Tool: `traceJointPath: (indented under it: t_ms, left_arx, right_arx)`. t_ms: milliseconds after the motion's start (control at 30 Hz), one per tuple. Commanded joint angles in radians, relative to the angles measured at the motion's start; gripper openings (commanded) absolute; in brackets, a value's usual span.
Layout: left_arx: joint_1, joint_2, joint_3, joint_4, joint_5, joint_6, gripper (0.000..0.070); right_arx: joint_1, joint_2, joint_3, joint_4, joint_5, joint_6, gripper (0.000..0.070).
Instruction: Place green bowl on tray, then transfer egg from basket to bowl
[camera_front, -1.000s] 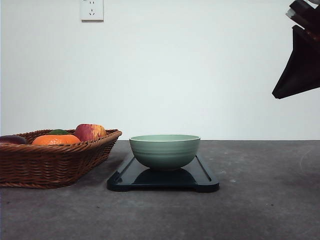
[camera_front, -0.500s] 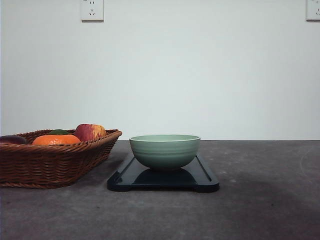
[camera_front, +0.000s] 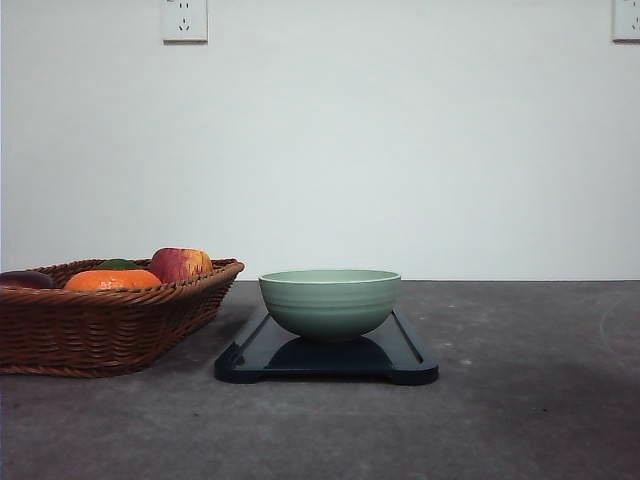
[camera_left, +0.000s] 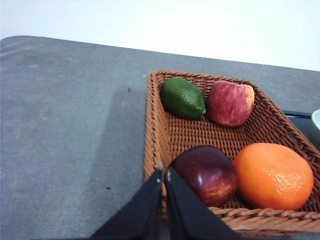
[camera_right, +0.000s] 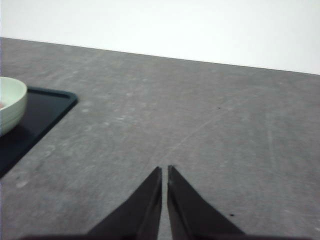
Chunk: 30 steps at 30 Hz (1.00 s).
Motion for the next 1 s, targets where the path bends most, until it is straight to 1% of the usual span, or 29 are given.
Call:
traceJointPath:
  t_ms: [0,200,400,967]
  left_arx:
    - [0.001,-0.002,-0.019,-0.007,-0.002,0.010,0.0000]
    - [0.001,-0.002,-0.019,-0.008,-0.002,0.010,0.0000]
    - [0.001,-0.002,-0.019,-0.008,-0.002,0.010,0.0000]
    - [0.001,-0.002,-0.019,-0.008,-0.002,0.010,0.0000]
  right_arx:
    - [0.003,0.004,-0.005,0.001,0.012,0.019,0.0012]
    - [0.003,0.004,-0.005,0.002,0.019,0.021,0.0012]
    - [0.003,0.004,-0.004,0.029,0.019,0.021,0.0012]
    - [0.003,0.004,-0.004,0.029,0.019,0.021,0.0012]
